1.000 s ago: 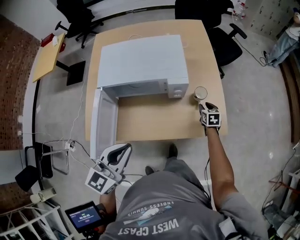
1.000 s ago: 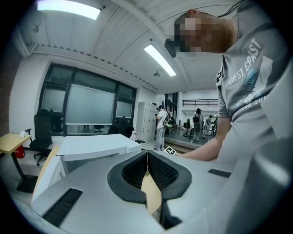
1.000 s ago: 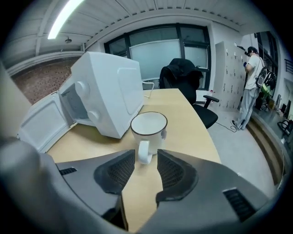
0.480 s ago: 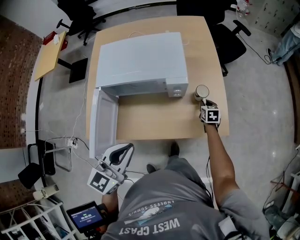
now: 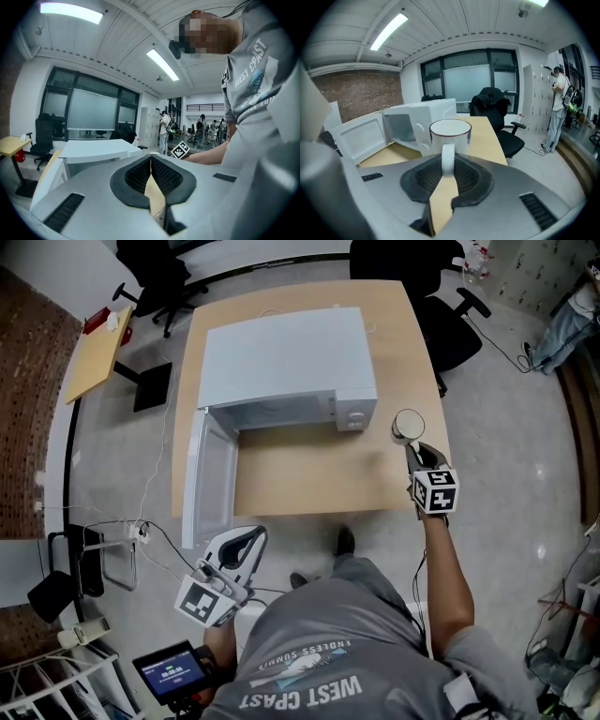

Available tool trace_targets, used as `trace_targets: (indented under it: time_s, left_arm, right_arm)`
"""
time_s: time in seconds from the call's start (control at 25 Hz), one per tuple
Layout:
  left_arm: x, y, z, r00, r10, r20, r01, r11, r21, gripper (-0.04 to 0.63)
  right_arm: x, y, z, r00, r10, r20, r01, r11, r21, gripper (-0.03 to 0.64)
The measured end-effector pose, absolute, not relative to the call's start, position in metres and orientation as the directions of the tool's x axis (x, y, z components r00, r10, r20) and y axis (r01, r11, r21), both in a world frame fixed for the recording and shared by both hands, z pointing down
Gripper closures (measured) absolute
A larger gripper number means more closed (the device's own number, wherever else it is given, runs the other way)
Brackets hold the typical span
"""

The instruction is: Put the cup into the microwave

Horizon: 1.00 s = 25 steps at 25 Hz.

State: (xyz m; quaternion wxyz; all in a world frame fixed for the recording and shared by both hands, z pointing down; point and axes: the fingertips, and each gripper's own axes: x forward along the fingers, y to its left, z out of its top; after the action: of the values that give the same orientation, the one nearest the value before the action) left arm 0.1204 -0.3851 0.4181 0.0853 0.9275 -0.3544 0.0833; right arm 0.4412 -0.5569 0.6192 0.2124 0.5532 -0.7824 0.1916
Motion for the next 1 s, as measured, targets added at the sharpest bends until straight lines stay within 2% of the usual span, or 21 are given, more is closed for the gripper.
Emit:
trace_targets:
  time_s: [0.52, 1.0]
  left_arm:
    - [0.051, -0.304, 0.399, 0.762, -0.640, 0.097, -0.648, -0.755, 0.101, 0.574]
    - [-0.013, -0.228, 0.386, 0.783, -0.621, 0.019, -0.620, -0.779, 0.090, 0.574]
  right_arm:
    - [0.330, -0.438, 0.451, -0.428, -0.812, 0.397, -0.884, 0.468, 0.006, 0.549]
    - [0.215, -0.315, 0.376, -0.551, -0.766, 0.331, -0.818, 0.575, -0.029, 0.549]
